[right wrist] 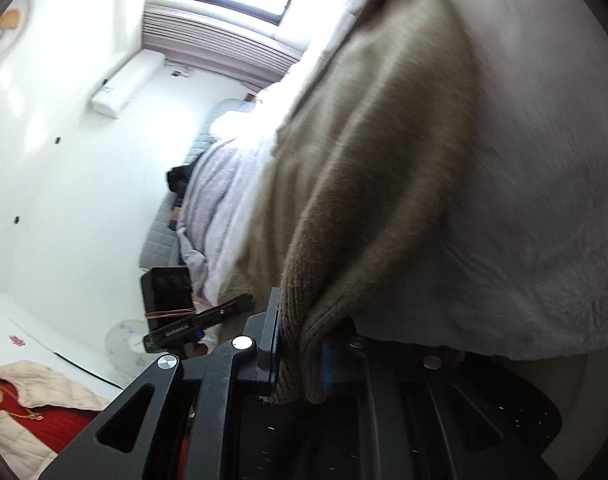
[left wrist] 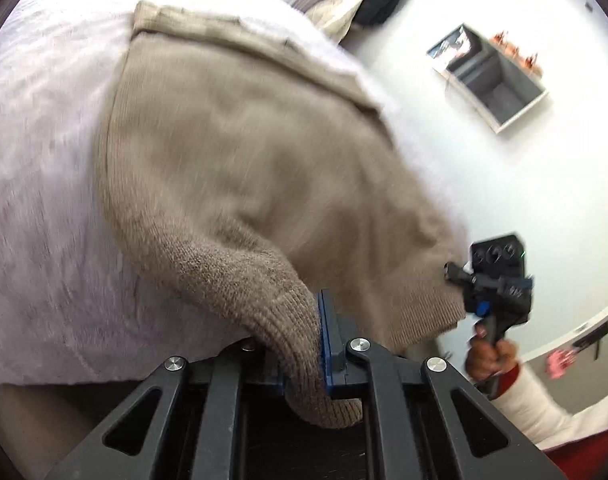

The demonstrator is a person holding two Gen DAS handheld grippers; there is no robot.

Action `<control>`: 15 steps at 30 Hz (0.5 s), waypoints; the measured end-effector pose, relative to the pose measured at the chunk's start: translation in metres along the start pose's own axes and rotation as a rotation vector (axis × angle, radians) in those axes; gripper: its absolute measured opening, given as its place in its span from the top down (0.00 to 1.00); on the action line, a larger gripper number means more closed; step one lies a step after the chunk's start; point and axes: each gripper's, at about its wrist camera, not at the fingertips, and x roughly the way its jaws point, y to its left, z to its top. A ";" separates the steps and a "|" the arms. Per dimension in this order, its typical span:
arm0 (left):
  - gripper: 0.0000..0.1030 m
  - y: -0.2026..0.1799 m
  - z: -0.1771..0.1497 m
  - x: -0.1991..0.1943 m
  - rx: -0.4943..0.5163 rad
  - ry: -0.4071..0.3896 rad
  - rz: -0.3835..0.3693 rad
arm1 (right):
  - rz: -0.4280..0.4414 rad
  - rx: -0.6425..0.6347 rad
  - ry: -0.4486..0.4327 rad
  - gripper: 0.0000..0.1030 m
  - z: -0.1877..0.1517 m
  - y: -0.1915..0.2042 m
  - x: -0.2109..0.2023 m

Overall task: Fold small clothes
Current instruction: 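Lift the hem with both grippers and fold it toward the collar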

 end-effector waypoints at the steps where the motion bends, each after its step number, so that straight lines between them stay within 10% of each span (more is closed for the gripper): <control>1: 0.87 -0.003 0.008 -0.006 -0.002 -0.022 -0.015 | 0.023 -0.007 -0.016 0.84 0.006 0.008 -0.002; 15: 0.87 -0.021 0.177 -0.039 0.101 -0.244 0.066 | 0.135 -0.171 -0.136 0.84 0.159 0.096 -0.003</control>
